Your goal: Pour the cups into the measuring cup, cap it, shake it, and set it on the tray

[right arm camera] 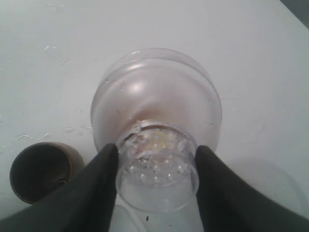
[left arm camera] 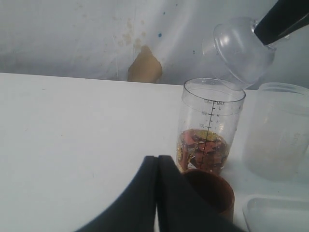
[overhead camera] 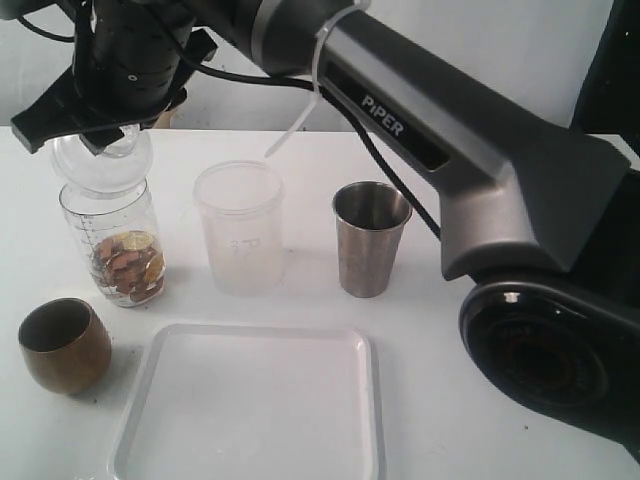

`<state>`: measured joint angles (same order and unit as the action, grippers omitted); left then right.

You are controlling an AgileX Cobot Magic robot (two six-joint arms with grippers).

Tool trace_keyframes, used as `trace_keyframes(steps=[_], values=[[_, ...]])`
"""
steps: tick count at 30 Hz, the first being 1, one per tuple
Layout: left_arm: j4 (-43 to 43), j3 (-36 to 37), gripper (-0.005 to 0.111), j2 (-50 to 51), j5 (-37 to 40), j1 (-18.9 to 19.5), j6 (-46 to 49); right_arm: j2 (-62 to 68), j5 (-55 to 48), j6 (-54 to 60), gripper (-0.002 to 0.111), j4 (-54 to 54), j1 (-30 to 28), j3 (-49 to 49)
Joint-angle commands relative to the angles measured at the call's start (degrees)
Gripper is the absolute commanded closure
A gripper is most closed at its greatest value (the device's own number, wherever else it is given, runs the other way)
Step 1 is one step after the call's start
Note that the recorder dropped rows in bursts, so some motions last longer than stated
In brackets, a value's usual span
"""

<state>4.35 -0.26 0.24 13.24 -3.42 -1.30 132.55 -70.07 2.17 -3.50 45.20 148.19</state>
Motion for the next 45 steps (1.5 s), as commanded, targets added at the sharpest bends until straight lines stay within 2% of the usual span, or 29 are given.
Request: trace_keyframes(steps=[1,13,23,32,39,45], values=[[-0.1,0.3,0.107,-0.2,0.1,-0.3,0.1,-0.5,0.1,0.6,0.104,1.0,0.0,0.2],[-0.1,0.3,0.107,-0.2,0.1,-0.3,0.1,-4.4,0.1,0.6,0.104,4.1,0.6,-2.1],[-0.1,0.3,0.107,-0.2,0.1,-0.3,0.1,-16.3,0.1,0.6,0.106,3.8,1.1,-28.5],[-0.1,0.3,0.107,-0.2,0.1,-0.3,0.1,-16.3,0.1,4.0,0.106,6.5,1.1,-45.0],[-0.1,0.3,0.107,-0.2,0.1,-0.3,0.1,-11.8,0.1,4.3,0.106,4.5,1.1,-47.6],[-0.1,0.3,0.107,-0.2,0.1,-0.3,0.1,-8.4,0.1,4.6,0.095,2.7,1.1,-47.6]])
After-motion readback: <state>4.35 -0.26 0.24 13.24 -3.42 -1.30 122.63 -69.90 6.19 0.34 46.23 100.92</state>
